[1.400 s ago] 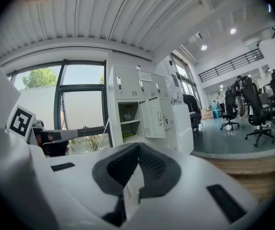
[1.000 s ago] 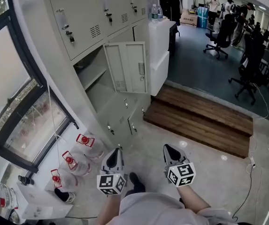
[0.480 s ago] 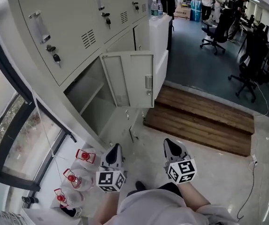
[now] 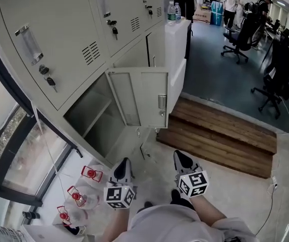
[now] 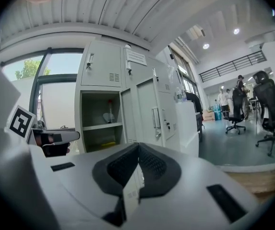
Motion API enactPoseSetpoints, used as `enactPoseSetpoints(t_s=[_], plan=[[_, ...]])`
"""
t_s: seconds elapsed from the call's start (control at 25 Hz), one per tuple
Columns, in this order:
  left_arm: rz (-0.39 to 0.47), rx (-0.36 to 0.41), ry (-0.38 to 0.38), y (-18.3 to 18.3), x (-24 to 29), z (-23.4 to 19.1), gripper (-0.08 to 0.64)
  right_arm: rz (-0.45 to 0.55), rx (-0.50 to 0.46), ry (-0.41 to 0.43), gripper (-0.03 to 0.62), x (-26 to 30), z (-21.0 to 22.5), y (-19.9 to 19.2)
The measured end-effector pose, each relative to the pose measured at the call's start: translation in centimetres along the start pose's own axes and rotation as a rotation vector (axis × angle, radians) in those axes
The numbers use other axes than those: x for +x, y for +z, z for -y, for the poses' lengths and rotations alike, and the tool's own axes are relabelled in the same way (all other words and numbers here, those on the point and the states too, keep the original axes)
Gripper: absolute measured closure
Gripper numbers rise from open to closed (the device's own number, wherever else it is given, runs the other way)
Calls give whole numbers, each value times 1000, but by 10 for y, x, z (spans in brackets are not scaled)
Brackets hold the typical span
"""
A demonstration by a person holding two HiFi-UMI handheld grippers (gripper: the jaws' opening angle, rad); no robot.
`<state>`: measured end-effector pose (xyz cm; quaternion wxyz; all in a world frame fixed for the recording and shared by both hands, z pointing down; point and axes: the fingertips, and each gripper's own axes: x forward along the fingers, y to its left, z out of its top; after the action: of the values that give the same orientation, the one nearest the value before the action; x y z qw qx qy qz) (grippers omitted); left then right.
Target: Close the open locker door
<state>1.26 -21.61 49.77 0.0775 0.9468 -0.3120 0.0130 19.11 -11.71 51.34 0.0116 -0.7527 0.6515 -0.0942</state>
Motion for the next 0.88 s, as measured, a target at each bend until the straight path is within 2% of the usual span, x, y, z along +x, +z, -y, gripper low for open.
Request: enactPoseSetpoints(t_s=[0.44, 0.76, 0.8, 0.88], plan=[[33, -26, 97, 7, 35, 5, 552, -20, -38, 74, 580, 49, 36, 14], [20, -22, 150, 3, 39, -10, 552, -23, -79, 82, 575, 95, 62, 33], [19, -22, 157, 3, 40, -12, 553, -15, -83, 80, 569, 100, 65, 37], [18, -24, 166, 4, 42, -14, 552, -1, -89, 78, 486, 111, 69, 47]])
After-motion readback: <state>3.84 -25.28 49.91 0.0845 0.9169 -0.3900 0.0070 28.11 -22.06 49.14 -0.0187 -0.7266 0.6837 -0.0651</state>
